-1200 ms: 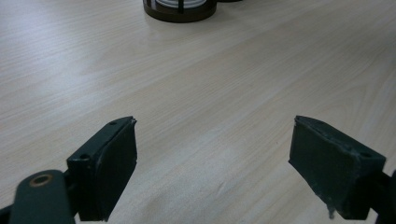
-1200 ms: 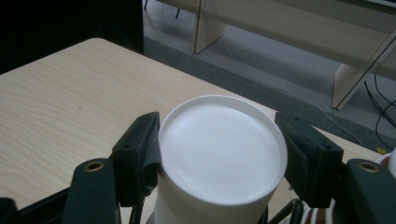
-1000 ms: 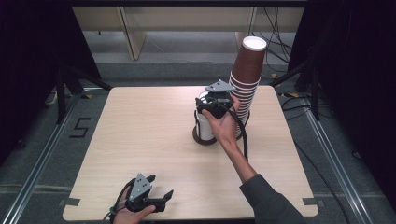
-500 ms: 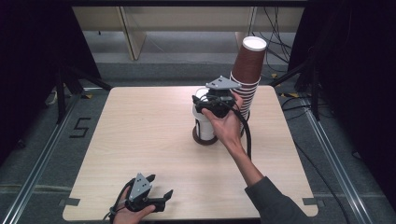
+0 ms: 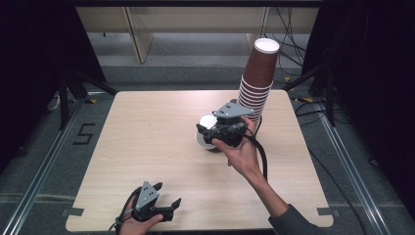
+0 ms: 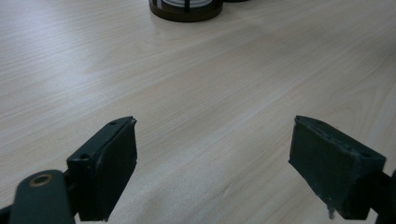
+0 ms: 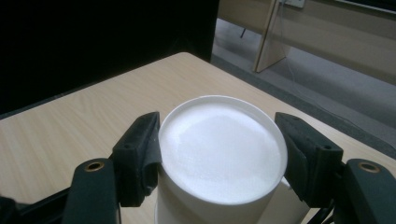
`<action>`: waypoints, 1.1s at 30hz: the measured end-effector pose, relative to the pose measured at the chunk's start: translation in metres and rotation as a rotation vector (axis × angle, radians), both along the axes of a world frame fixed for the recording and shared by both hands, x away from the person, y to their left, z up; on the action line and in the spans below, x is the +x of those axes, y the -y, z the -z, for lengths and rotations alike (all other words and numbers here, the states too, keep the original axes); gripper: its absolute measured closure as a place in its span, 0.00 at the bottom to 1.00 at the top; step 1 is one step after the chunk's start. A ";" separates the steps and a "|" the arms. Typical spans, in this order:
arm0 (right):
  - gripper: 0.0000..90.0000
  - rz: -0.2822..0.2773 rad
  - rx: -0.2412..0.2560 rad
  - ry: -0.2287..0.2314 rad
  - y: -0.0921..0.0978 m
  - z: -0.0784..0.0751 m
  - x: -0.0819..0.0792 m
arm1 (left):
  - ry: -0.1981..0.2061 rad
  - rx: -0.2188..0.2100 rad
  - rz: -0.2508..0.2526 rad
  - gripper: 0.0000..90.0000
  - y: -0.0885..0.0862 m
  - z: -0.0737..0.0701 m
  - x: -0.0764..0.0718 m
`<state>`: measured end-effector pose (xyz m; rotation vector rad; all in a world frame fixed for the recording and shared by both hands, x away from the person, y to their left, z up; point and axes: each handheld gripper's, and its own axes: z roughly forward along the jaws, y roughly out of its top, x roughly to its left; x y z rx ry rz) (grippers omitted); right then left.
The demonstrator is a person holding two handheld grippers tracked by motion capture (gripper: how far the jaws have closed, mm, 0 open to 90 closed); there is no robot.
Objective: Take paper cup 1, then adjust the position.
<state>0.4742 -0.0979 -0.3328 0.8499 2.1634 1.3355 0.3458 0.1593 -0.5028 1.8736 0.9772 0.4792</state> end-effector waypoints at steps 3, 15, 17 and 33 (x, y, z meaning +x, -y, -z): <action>0.39 -0.025 -0.007 -0.006 0.001 0.007 -0.006 | 0.012 -0.014 0.001 0.17 0.000 0.000 0.001; 0.39 -0.110 -0.007 -0.069 0.001 0.037 -0.026 | 0.025 -0.027 -0.010 0.16 0.003 0.001 0.003; 0.39 -0.119 0.002 -0.076 -0.001 0.042 -0.027 | 0.026 -0.034 -0.011 0.16 0.002 0.001 0.004; 0.39 -0.180 -0.002 -0.125 -0.006 0.053 -0.038 | 0.034 -0.041 -0.017 0.16 0.001 0.000 0.003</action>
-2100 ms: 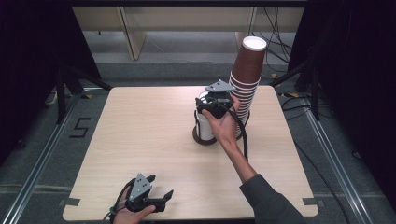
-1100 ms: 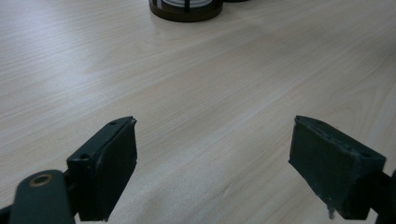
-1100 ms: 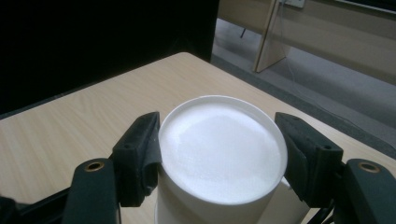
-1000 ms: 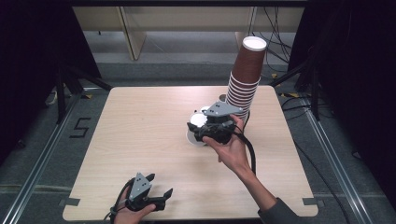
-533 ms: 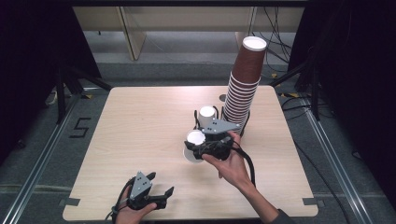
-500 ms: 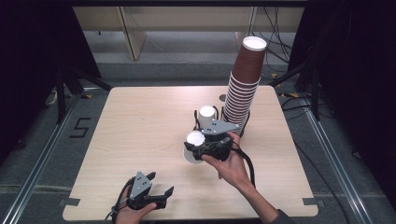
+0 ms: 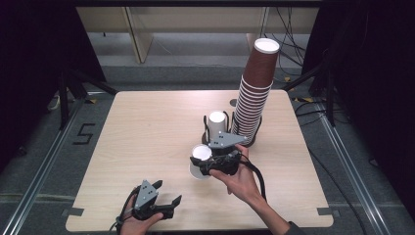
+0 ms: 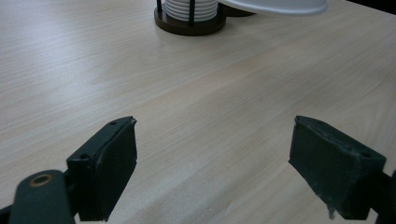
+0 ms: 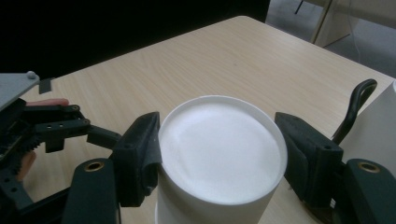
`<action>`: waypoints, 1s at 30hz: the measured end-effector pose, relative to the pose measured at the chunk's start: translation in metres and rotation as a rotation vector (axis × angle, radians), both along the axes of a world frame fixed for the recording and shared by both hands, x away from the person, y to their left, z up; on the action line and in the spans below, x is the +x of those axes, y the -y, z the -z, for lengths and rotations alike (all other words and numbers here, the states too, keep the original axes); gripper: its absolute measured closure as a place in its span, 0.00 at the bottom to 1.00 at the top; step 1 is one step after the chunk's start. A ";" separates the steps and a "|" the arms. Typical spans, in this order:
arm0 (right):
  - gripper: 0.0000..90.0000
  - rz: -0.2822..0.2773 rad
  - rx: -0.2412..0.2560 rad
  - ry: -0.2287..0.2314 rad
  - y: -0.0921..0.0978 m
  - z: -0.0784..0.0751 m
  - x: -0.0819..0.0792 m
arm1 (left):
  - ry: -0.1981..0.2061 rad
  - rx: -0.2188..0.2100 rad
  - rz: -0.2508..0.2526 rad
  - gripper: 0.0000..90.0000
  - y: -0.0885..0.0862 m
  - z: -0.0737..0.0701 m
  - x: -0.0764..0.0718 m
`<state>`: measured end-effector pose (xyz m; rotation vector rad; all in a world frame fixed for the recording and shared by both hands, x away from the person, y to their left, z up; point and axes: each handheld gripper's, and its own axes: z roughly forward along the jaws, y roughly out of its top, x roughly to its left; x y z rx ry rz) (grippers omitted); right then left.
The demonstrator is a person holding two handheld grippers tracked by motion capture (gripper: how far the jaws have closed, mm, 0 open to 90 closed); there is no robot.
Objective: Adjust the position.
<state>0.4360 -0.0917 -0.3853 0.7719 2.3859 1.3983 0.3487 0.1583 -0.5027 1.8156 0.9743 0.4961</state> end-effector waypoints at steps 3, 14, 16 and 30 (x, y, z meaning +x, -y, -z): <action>0.39 -0.004 0.003 0.007 0.001 -0.002 -0.002 | 0.008 -0.002 0.009 0.16 0.001 -0.001 0.000; 0.39 -0.030 0.033 0.007 -0.001 -0.007 -0.008 | 0.098 -0.059 0.010 0.16 0.010 -0.003 0.017; 0.39 -0.026 0.032 0.010 -0.001 -0.007 -0.010 | 0.119 -0.080 0.018 0.16 0.011 -0.002 0.021; 0.39 -0.053 0.008 0.013 -0.010 0.001 -0.013 | 0.183 -0.078 0.133 0.16 0.030 -0.004 0.023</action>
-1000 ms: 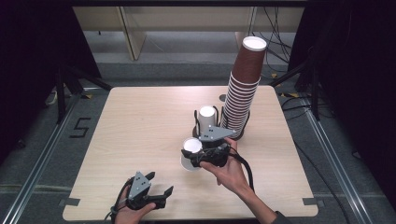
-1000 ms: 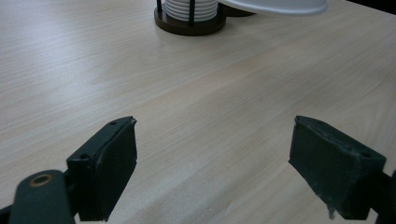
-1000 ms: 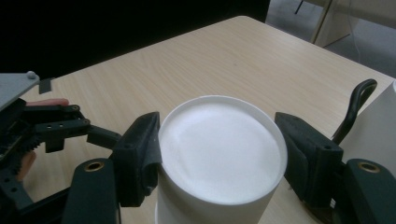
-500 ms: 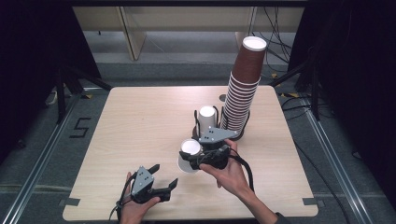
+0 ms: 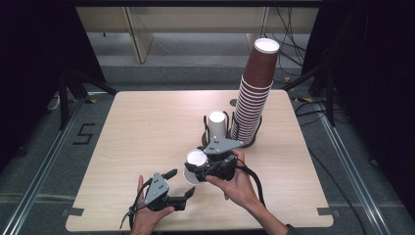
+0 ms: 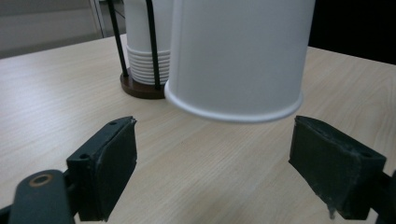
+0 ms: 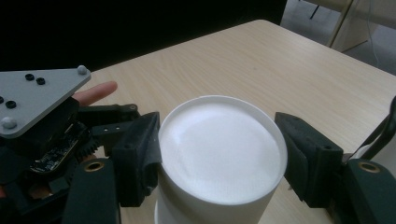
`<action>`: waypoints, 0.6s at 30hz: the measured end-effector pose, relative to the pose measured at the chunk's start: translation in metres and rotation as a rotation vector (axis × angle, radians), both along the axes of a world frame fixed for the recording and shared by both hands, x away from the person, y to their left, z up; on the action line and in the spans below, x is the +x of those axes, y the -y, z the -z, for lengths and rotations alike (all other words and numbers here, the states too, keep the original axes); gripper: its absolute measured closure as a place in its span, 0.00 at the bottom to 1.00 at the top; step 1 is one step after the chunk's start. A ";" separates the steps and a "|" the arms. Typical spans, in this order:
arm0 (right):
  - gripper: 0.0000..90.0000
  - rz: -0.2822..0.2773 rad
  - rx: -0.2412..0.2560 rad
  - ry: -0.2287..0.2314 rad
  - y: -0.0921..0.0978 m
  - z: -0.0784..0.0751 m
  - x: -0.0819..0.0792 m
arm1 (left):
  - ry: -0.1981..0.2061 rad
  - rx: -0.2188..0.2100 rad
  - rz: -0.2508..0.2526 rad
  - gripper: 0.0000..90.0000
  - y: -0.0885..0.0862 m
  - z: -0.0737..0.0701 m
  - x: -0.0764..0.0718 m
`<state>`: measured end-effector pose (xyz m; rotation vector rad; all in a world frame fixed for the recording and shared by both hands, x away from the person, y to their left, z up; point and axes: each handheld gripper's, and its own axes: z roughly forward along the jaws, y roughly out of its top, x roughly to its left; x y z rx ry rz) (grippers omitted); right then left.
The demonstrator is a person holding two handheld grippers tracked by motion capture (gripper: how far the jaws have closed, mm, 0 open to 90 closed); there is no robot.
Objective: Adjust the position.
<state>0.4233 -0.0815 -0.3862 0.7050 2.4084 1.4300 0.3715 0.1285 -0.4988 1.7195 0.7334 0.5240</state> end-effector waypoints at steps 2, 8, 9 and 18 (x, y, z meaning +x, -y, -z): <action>0.39 -0.009 -0.001 -0.004 -0.002 0.002 -0.001 | 0.004 -0.018 0.010 0.16 0.002 0.000 0.001; 0.39 -0.023 0.003 -0.011 -0.010 0.007 -0.004 | 0.012 -0.004 0.036 0.16 0.008 0.001 0.000; 0.39 -0.025 -0.003 -0.015 -0.010 0.007 -0.004 | 0.009 0.007 0.030 0.16 0.007 0.001 -0.001; 0.39 -0.048 0.016 -0.034 -0.012 0.007 -0.008 | 0.026 0.001 0.035 0.15 0.010 0.002 -0.001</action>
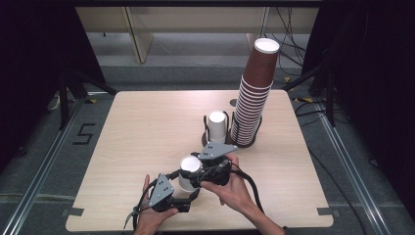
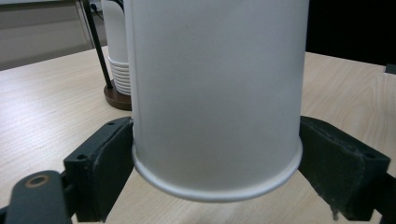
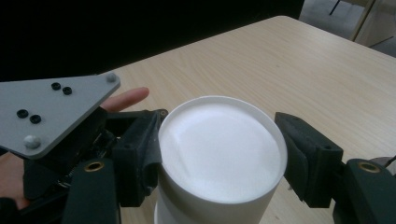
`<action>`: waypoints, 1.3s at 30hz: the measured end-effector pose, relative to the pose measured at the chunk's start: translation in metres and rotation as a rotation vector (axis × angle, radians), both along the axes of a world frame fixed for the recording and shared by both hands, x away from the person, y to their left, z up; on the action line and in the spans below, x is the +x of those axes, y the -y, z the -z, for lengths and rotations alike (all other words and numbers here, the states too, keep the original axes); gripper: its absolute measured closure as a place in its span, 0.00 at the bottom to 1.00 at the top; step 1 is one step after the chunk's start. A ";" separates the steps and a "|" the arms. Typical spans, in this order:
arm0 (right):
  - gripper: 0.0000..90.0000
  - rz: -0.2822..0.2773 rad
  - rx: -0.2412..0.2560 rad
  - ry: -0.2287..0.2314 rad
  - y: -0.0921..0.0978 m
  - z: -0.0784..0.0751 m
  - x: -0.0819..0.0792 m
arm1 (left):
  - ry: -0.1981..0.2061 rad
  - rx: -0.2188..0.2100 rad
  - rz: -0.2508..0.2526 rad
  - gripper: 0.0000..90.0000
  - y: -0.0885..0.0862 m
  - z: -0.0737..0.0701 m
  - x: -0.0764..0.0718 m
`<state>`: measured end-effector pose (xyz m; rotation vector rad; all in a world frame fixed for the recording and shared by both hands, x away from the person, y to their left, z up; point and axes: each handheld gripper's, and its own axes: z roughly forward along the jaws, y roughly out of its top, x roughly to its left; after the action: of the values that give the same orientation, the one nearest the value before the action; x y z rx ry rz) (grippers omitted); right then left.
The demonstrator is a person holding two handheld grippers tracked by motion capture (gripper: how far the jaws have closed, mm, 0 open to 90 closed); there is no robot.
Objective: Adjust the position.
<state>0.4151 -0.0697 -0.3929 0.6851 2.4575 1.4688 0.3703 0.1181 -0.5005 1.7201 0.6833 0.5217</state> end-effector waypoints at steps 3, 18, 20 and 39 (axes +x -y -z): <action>0.39 -0.009 0.008 -0.006 -0.001 0.001 -0.001 | 0.006 -0.013 0.005 0.15 0.002 0.001 0.001; 0.26 -0.043 -0.008 -0.050 0.012 -0.003 0.001 | 0.024 0.044 0.058 0.24 0.000 -0.006 0.000; 0.24 -0.046 -0.010 -0.078 0.014 -0.004 0.000 | 0.051 0.080 0.062 0.24 0.000 -0.007 0.000; 0.38 -0.081 0.090 -0.154 0.032 -0.009 0.003 | 0.105 -0.041 0.083 0.16 -0.003 -0.009 -0.003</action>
<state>0.4179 -0.1014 -0.3836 0.7510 2.5738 1.6220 0.3670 0.1213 -0.4916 1.6628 0.5425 0.5322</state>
